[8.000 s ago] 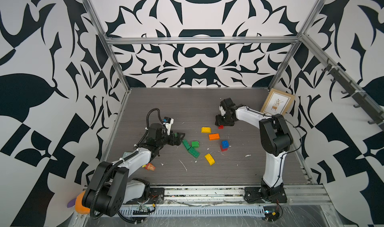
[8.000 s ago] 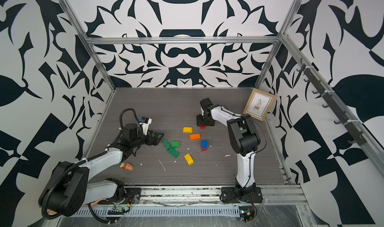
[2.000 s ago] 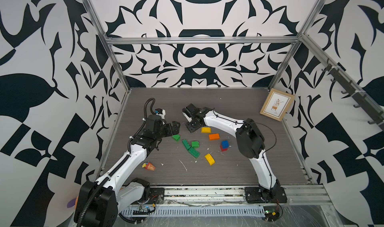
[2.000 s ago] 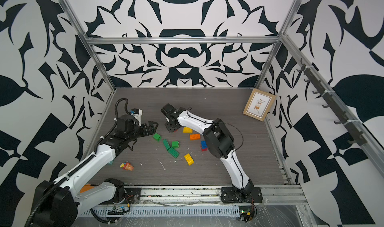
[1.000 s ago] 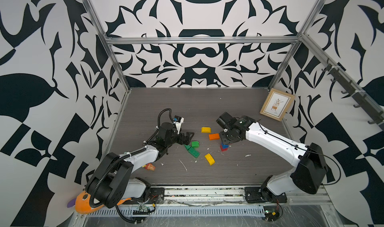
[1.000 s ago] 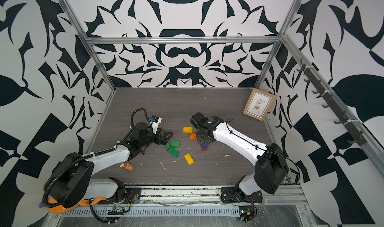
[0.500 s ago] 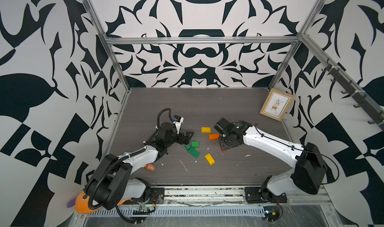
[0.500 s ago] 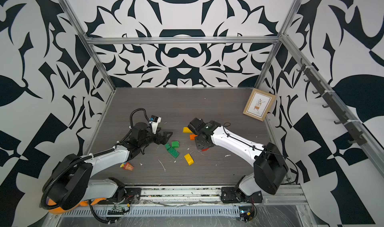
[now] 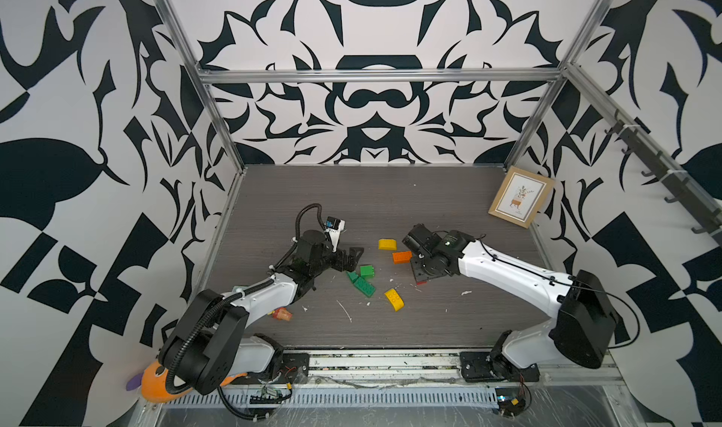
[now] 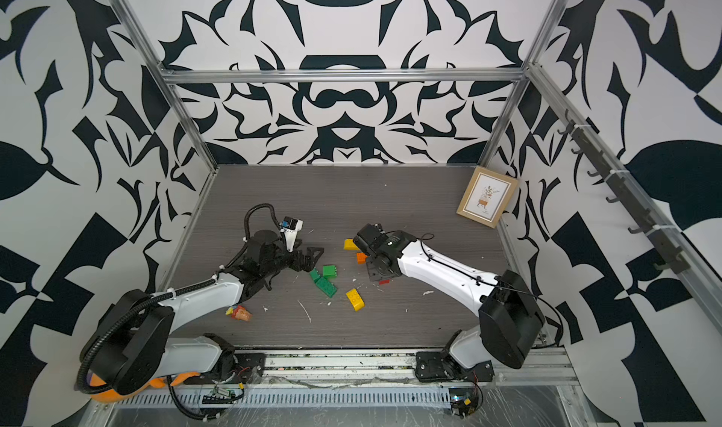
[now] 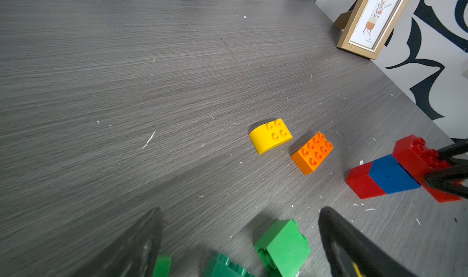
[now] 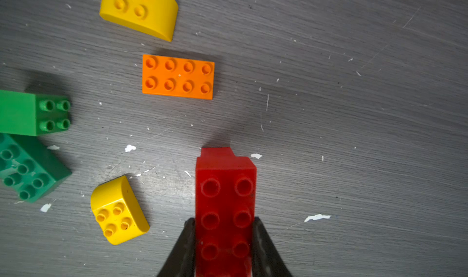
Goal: Assemble an ice cream with lego
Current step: Assemble the lego brick with the lego brick.
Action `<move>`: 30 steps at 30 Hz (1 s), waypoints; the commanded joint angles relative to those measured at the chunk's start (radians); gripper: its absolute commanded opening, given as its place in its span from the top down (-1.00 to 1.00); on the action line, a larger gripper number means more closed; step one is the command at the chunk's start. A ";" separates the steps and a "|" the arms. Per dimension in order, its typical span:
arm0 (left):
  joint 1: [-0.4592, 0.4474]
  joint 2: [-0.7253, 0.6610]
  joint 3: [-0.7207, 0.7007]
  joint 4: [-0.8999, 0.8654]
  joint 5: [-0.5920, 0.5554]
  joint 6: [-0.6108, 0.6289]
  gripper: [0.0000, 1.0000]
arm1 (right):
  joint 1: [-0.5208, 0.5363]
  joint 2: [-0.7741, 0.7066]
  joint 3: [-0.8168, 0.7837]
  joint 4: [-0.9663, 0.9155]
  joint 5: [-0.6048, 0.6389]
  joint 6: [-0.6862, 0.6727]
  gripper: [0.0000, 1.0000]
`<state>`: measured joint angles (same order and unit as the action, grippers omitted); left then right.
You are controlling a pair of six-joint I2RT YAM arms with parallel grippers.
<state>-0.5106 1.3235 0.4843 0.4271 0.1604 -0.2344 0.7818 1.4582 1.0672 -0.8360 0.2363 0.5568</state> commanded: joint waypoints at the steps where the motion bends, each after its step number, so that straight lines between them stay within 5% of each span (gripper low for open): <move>1: 0.001 0.004 0.004 0.001 -0.005 0.009 -0.99 | 0.006 -0.013 -0.020 -0.008 0.002 0.011 0.39; 11: 0.001 0.002 0.004 -0.002 -0.007 0.009 -0.99 | 0.006 -0.036 0.000 -0.014 0.013 0.006 -0.10; 30: 0.001 -0.006 0.009 -0.016 -0.015 0.016 -0.98 | 0.005 -0.093 -0.015 0.062 -0.032 -0.012 0.13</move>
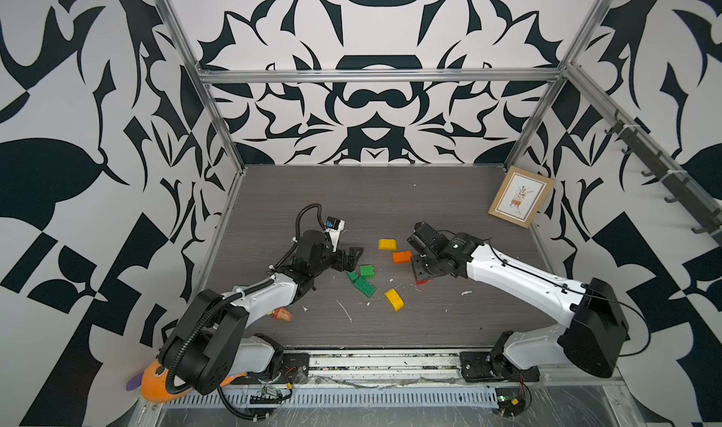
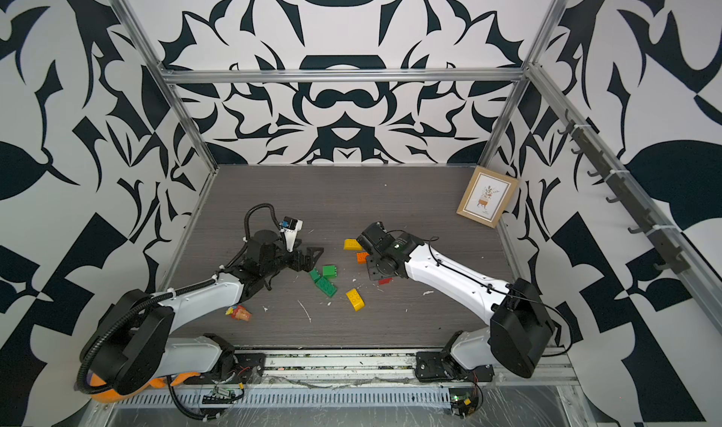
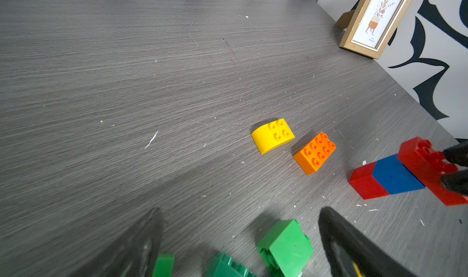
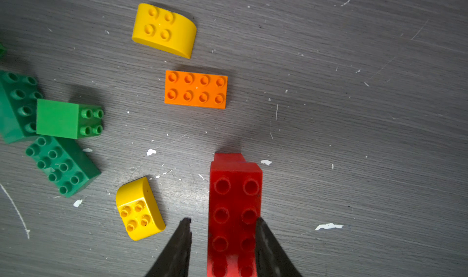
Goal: Assemble an ice cream with lego
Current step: Assemble the lego brick with the lego brick.
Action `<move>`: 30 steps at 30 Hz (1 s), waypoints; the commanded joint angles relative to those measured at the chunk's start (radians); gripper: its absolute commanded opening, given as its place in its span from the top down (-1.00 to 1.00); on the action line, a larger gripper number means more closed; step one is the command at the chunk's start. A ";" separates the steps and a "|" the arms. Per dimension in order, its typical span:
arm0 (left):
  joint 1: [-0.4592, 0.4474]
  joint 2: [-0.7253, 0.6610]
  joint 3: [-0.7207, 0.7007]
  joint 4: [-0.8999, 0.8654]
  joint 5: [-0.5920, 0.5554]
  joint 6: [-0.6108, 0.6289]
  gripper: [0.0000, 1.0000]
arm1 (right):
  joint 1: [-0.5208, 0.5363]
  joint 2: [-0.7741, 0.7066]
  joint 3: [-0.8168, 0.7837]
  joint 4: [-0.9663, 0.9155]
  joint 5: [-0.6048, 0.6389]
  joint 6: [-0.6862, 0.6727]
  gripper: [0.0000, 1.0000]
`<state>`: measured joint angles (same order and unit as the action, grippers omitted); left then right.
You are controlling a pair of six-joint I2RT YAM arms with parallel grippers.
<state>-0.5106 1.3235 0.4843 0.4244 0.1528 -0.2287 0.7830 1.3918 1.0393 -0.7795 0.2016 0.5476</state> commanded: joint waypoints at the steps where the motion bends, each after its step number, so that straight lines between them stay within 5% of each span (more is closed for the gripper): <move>1: 0.002 -0.005 0.009 -0.013 -0.009 0.010 -0.98 | 0.004 -0.031 0.013 0.004 0.002 -0.003 0.13; 11: 0.001 -0.007 0.008 -0.013 -0.010 0.009 -0.99 | 0.002 -0.041 0.029 -0.052 0.058 -0.025 -0.02; 30: 0.001 -0.010 0.013 -0.023 -0.006 0.012 -0.98 | -0.033 0.002 0.009 -0.001 0.001 -0.049 0.07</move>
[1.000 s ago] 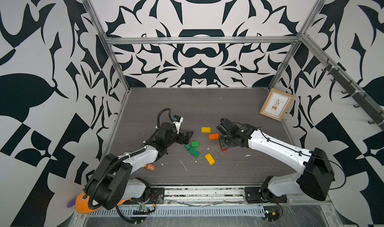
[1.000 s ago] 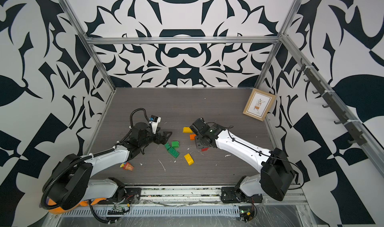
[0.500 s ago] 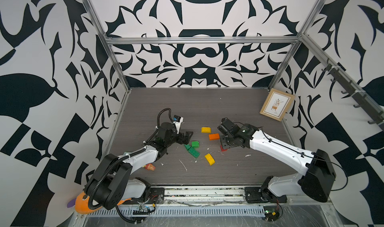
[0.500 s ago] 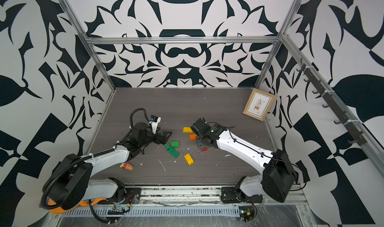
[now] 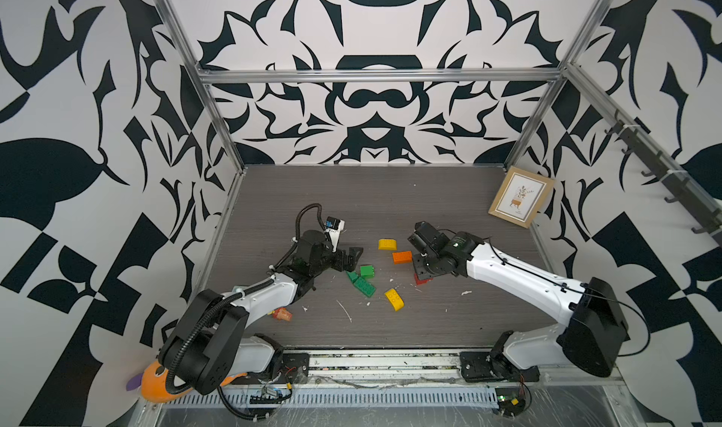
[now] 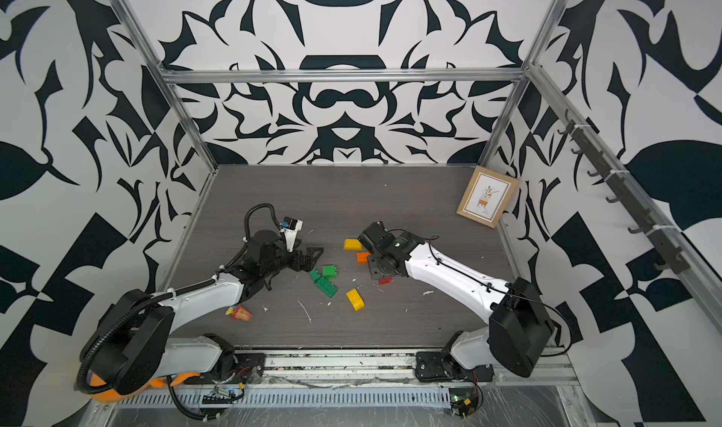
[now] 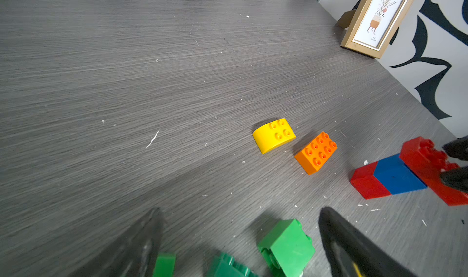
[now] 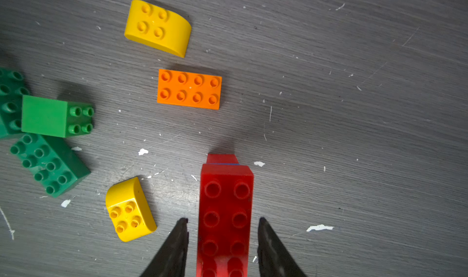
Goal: Assemble an ice cream with lego
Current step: Assemble the lego brick with the lego brick.
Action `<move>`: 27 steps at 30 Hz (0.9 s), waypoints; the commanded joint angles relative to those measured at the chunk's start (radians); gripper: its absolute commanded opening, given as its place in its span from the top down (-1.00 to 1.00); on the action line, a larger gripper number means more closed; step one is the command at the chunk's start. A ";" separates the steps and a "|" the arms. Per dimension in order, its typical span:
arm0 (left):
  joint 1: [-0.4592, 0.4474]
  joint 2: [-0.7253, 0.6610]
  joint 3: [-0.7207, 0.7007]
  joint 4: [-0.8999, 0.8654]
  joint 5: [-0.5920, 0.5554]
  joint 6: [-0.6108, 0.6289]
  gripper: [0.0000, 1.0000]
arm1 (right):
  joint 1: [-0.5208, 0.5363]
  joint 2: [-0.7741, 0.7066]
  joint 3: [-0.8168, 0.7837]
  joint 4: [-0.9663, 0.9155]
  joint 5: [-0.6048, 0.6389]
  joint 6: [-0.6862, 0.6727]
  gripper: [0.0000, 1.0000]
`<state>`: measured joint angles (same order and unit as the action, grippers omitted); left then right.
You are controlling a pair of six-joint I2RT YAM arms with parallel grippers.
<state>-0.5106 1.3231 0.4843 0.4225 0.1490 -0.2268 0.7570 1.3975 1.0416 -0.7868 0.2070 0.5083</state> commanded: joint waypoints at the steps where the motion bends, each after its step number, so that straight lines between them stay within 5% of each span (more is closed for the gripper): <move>1: 0.001 -0.010 0.013 -0.022 -0.005 0.011 -0.98 | -0.008 -0.002 0.006 0.009 -0.003 -0.010 0.07; 27: 0.001 -0.012 0.013 -0.027 -0.006 0.013 -0.98 | -0.012 0.019 0.005 0.005 -0.004 -0.014 0.11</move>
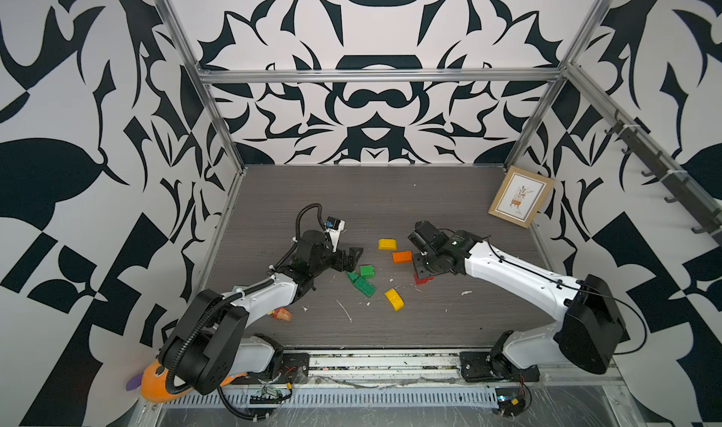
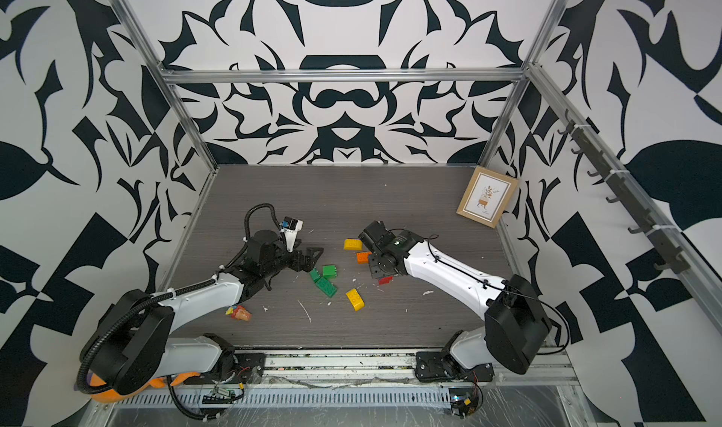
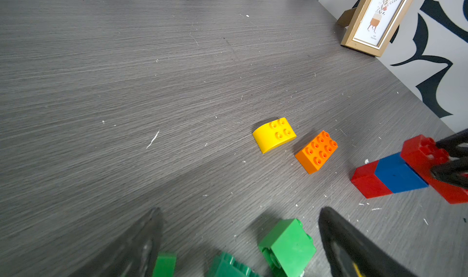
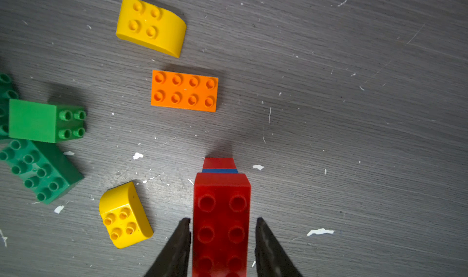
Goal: Assemble an ice cream with lego
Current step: Assemble the lego brick with the lego brick.
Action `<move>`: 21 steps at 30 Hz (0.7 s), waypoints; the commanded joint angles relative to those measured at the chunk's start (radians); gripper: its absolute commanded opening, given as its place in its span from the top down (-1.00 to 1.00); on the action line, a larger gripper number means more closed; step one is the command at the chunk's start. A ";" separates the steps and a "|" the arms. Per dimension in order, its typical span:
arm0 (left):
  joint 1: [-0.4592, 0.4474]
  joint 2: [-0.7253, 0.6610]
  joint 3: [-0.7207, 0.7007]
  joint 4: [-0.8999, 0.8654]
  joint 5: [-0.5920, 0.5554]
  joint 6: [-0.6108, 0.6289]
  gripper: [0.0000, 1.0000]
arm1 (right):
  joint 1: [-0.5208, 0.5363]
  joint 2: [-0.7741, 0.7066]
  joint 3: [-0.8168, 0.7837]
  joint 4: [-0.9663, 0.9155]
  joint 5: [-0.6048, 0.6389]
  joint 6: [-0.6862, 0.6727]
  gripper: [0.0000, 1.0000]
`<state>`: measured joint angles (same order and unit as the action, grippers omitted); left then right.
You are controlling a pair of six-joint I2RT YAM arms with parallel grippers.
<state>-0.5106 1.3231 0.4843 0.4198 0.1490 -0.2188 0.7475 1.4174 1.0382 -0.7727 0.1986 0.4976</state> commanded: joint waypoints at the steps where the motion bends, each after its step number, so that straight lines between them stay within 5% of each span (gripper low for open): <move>1: 0.002 -0.012 0.012 -0.024 -0.006 0.006 -0.98 | -0.001 0.000 0.009 -0.008 0.004 -0.004 0.09; 12: 0.001 -0.017 0.014 -0.029 -0.008 0.008 -0.98 | -0.001 0.021 0.020 -0.003 -0.030 -0.007 0.06; 21: 0.001 -0.019 0.013 -0.029 -0.011 0.010 -0.99 | -0.002 0.015 0.020 -0.016 -0.014 -0.008 0.33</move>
<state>-0.5106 1.3231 0.4843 0.3992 0.1448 -0.2153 0.7475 1.4483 1.0386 -0.7731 0.1703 0.4923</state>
